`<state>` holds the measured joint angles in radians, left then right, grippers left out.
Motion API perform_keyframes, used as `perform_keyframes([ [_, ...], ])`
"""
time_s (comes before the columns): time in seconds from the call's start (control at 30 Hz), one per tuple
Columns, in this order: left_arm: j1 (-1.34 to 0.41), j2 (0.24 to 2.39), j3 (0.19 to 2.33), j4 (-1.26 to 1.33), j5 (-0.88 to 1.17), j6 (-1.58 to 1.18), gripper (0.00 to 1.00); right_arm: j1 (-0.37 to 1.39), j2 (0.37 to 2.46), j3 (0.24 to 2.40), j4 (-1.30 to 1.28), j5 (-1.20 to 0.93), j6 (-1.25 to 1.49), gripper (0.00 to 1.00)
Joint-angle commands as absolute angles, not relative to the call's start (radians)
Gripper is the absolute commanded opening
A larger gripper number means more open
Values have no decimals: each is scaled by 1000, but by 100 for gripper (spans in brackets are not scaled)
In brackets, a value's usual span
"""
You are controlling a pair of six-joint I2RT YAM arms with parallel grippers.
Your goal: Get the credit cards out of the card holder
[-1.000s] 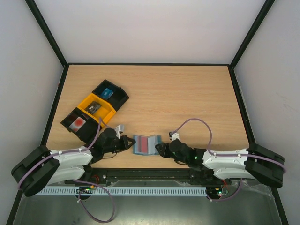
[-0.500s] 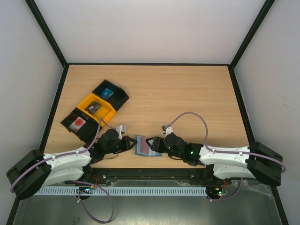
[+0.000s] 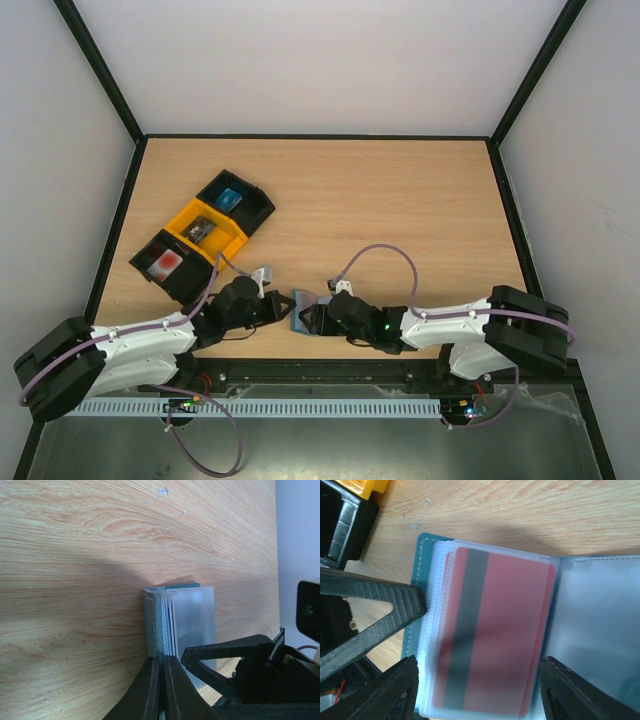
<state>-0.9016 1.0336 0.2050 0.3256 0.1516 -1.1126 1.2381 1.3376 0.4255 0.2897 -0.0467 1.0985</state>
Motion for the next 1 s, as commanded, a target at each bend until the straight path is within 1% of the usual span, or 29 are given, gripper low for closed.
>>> perform_keyframes([
  [0.0,-916,1020,236,312,129,-1120,3,1246,1371,447,308,-36,1089,65],
  [0.07,-916,1018,240,301,123,-1117,3,1246,1379,450,305,-31,1088,65],
  [0.23,-916,1011,240,291,123,-1115,3,1246,1378,445,289,-14,1086,59],
  [0.43,-918,998,239,278,112,-1117,3,1246,1361,444,247,13,1082,57],
  [0.7,-917,994,236,273,110,-1117,3,1245,1323,432,199,50,1080,49],
  [0.97,-917,994,238,256,103,-1115,3,1246,1263,405,134,93,1086,48],
])
